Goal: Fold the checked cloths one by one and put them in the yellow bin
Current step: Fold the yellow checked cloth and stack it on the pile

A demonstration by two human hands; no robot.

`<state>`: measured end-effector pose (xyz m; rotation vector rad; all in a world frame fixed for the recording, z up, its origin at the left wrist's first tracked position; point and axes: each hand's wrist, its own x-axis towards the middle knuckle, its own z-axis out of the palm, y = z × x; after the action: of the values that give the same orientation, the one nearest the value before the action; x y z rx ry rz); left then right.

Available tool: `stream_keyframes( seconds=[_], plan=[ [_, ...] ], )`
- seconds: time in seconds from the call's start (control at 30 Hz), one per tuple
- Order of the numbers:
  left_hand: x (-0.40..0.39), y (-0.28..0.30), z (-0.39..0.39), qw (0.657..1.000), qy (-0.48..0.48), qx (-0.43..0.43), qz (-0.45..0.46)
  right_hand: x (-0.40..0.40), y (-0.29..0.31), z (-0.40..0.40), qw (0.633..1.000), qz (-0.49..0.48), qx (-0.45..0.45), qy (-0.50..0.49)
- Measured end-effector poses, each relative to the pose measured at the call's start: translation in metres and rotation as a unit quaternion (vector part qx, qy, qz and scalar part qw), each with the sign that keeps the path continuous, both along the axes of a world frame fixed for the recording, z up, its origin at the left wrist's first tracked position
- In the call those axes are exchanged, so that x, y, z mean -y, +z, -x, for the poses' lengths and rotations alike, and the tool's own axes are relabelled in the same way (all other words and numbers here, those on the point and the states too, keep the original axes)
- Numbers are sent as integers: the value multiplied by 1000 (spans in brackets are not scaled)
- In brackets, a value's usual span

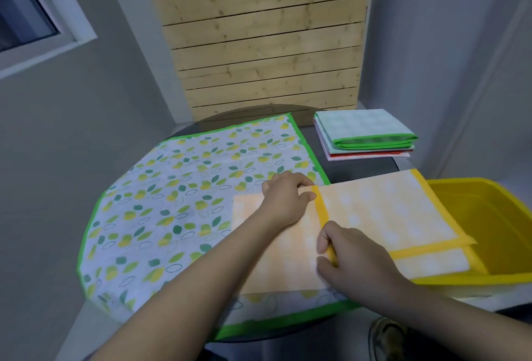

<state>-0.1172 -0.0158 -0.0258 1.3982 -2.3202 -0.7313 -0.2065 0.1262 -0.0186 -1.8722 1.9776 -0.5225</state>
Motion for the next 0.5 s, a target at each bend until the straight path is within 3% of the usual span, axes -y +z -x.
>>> stream_keyframes(
  seconds=[0.27, 0.5],
  plan=[
    [8, 23, -51, 996, 13, 40, -81, 5, -1, -32, 998, 17, 11, 61],
    [10, 39, -123, 987, 100, 74, -104, 18, -1, -71, 991, 62, 22, 118]
  ],
)
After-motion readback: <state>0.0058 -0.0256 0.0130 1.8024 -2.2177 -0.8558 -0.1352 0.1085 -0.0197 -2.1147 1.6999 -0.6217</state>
